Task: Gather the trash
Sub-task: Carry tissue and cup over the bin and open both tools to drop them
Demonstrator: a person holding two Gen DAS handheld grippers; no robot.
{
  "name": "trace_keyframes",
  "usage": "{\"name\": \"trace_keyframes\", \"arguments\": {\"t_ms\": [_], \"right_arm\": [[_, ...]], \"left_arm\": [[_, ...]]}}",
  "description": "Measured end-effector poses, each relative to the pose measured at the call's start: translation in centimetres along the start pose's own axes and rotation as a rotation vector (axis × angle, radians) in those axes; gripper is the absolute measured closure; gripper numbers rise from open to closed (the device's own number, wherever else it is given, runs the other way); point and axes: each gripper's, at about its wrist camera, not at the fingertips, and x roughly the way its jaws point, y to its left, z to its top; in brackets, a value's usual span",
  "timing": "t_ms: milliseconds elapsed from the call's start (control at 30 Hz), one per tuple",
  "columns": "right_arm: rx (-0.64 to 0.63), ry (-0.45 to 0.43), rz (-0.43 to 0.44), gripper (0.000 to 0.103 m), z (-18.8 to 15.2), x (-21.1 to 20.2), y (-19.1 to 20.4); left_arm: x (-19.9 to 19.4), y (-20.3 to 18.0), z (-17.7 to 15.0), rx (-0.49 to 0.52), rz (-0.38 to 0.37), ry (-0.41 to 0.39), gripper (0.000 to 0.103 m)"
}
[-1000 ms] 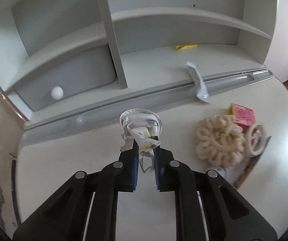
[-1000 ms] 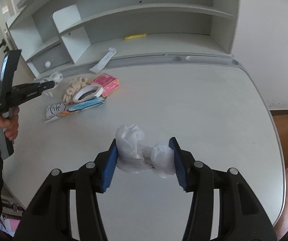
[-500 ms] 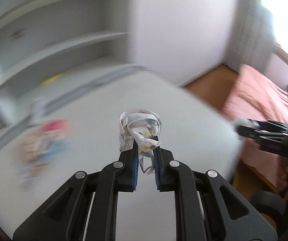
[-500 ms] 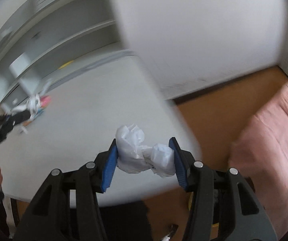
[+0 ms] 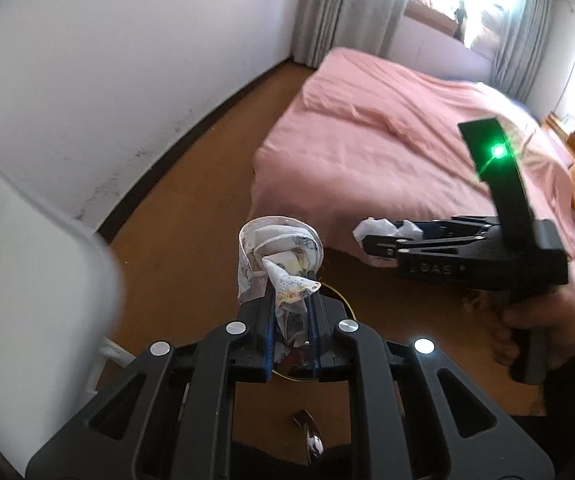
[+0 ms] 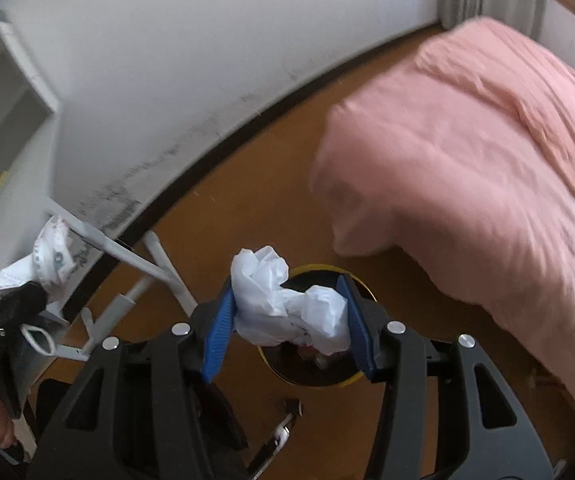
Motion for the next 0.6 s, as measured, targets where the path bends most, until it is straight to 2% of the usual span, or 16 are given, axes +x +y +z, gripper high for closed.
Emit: {"name": "trace_keyframes", "arguments": {"t_ms": [100,200,300,400,600], "right_arm": [[0.037,0.064,0.010,0.053,-0.9,3.4,-2.6],[0.067,0.113,0.024,0.053,-1.8,6.0,-4.0],[0.083,0.162,0.038,0.053,-2.4,8.4,-4.7],[0.091,0.187,0.045,0.052,-2.5,9.5,-5.3],[0.103,0.214,0.051,0.052,-2.3,10.9,-5.7]], "left_arm": [[5.6,-0.3,-0.7,-0.025,-0.033,0.083,0.091],[10.3,0.0,-1.6,-0.019,0.005,0.144,0.091],[14.2,0.6,-1.6,-0.055,-0.016,0.220,0.091],[16.5,0.3,-1.3,-0.066,-0.025,0.251,0.091],[18.1,-0.1,-1.7,-0.070,-0.039,0.288,0.091]]}}
